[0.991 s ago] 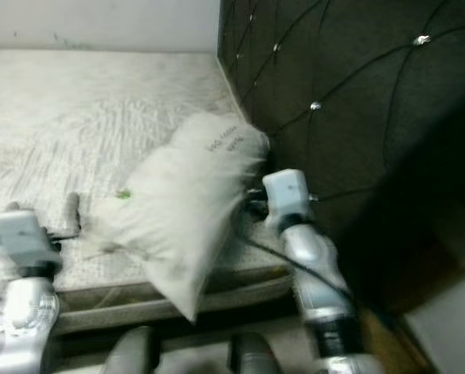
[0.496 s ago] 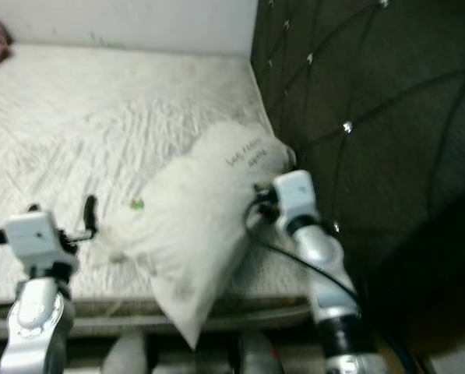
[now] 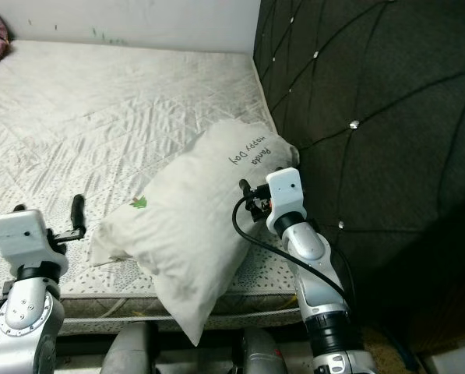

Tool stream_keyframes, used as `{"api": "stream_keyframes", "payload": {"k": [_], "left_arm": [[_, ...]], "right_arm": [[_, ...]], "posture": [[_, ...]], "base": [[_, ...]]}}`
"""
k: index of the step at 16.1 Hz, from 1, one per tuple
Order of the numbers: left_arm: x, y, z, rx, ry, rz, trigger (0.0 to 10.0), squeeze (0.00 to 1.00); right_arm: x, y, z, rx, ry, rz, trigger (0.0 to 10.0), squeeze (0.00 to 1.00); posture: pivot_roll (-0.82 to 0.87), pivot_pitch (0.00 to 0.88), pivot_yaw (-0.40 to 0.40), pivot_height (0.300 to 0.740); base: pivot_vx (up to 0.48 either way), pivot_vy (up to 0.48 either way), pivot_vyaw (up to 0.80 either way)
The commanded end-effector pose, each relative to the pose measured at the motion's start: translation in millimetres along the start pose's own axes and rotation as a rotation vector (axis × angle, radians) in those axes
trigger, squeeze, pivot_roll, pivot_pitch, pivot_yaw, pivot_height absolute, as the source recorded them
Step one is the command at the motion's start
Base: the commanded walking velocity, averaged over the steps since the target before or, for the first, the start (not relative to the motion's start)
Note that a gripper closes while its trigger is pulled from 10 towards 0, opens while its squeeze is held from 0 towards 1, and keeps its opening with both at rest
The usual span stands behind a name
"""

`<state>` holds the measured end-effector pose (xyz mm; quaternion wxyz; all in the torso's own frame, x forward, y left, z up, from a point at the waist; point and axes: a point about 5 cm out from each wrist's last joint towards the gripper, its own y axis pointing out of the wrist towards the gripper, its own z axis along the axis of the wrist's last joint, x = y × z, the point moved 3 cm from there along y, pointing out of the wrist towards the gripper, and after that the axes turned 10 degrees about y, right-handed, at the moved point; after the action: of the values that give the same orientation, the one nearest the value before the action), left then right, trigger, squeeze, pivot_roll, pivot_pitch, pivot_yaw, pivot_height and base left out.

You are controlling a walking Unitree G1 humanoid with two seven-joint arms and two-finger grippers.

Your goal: Clean up the room

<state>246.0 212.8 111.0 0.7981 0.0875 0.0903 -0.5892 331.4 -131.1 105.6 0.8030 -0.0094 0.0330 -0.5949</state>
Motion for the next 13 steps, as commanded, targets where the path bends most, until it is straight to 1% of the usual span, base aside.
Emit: {"api": "stream_keyframes", "payload": {"k": [1,4,5,11,12,13], "left_arm": [[-1.8,-0.4,-0.1,-0.009,0.011,0.014,10.0,0.0],[-2.7,0.7,-0.6,-0.015,0.009,0.019,10.0,0.0],[-3.6,1.1,-0.1,-0.011,0.016,0.027,10.0,0.0],[-7.5,3.7,0.3,-0.007,0.038,0.052,10.0,0.0],[-7.4,3.8,0.3,-0.008,0.039,0.054,10.0,0.0],[-7.5,3.9,0.3,-0.008,0.041,0.055,10.0,0.0]], "right_arm": [[2.4,-0.6,-0.1,-0.005,0.007,-0.005,10.0,0.0],[-2.8,2.6,-0.8,-0.01,0.008,0.023,10.0,0.0],[-4.2,3.2,-1.5,-0.016,0.003,0.031,10.0,0.0],[-8.2,5.4,-2.4,-0.027,0.0,0.059,10.0,0.0],[-10.4,5.5,-1.6,-0.025,-0.021,0.076,10.0,0.0],[-12.9,5.4,-0.4,-0.017,-0.025,0.086,10.0,0.0]], "posture": [[0.01,0.0,-0.072,0.621],[0.02,0.0,-0.075,0.581],[0.02,0.0,-0.076,0.576],[0.02,0.0,-0.08,0.576],[0.02,0.0,-0.081,0.576],[0.02,0.0,-0.081,0.576]], "base": [[0.0,0.0,0.0],[0.0,0.0,0.0],[0.0,0.0,0.0],[0.0,0.0,0.0],[0.0,0.0,0.0],[0.0,0.0,0.58]]}}
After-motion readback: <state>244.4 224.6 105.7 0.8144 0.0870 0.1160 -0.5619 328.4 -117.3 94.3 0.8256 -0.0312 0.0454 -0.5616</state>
